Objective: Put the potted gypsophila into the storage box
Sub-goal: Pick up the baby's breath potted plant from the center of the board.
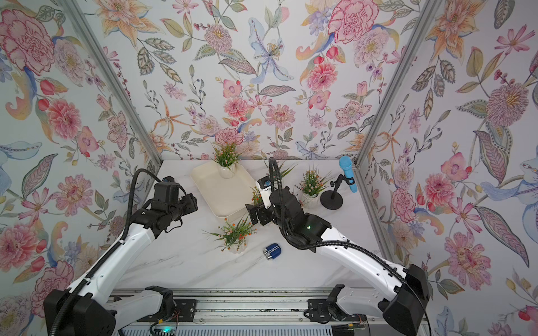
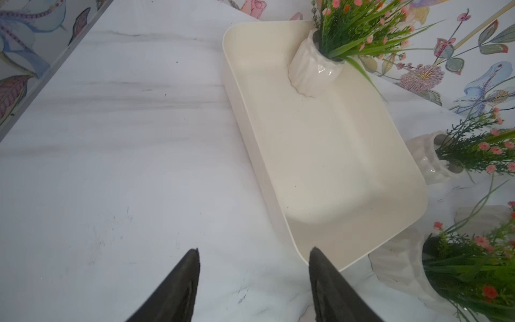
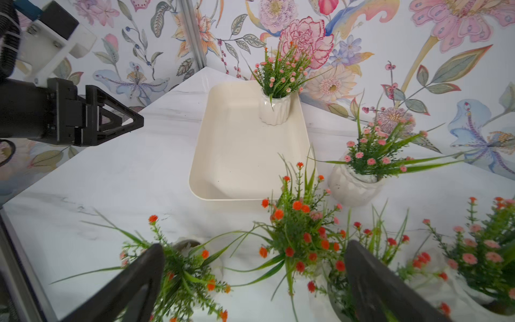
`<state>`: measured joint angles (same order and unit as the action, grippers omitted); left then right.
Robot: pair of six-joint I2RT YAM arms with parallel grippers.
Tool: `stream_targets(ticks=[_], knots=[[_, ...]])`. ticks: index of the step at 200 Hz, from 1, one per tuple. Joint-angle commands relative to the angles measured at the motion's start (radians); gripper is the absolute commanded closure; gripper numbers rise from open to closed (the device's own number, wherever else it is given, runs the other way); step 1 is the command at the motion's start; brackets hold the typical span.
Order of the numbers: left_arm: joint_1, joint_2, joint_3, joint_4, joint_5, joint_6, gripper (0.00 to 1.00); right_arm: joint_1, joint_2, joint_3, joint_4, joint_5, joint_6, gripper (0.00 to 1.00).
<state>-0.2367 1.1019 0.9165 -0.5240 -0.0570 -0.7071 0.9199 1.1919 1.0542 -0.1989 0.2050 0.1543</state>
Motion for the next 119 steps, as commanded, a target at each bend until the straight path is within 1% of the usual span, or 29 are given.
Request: stream_targets(ticks=[1,22,43,59,87,108,119], knots=[[-0.028,-0.108,-0.105,-0.147,-0.012,-0.064,0.36,0.065,-0.059,-0.058,-0.031,0.066,0.073,0.0],[-0.075,-0.19,-0.192,-0.169,0.004,-0.122,0.36,0.144,-0.11,-0.109,-0.043,0.111,0.118,0.0],[-0.143,-0.216,-0.251,-0.145,0.019,-0.174,0.35,0.22,-0.157,-0.154,-0.067,0.174,0.161,0.0],[-0.214,-0.199,-0.292,-0.08,0.045,-0.216,0.35,0.262,-0.192,-0.201,-0.081,0.214,0.204,0.0],[-0.369,-0.119,-0.342,0.041,0.029,-0.315,0.35,0.336,-0.244,-0.257,-0.117,0.282,0.276,0.0],[-0.441,-0.071,-0.373,0.137,0.039,-0.387,0.38,0.385,-0.271,-0.278,-0.131,0.333,0.311,0.0],[-0.469,-0.07,-0.379,0.167,0.046,-0.436,0.4,0.407,-0.278,-0.28,-0.142,0.352,0.321,0.0]])
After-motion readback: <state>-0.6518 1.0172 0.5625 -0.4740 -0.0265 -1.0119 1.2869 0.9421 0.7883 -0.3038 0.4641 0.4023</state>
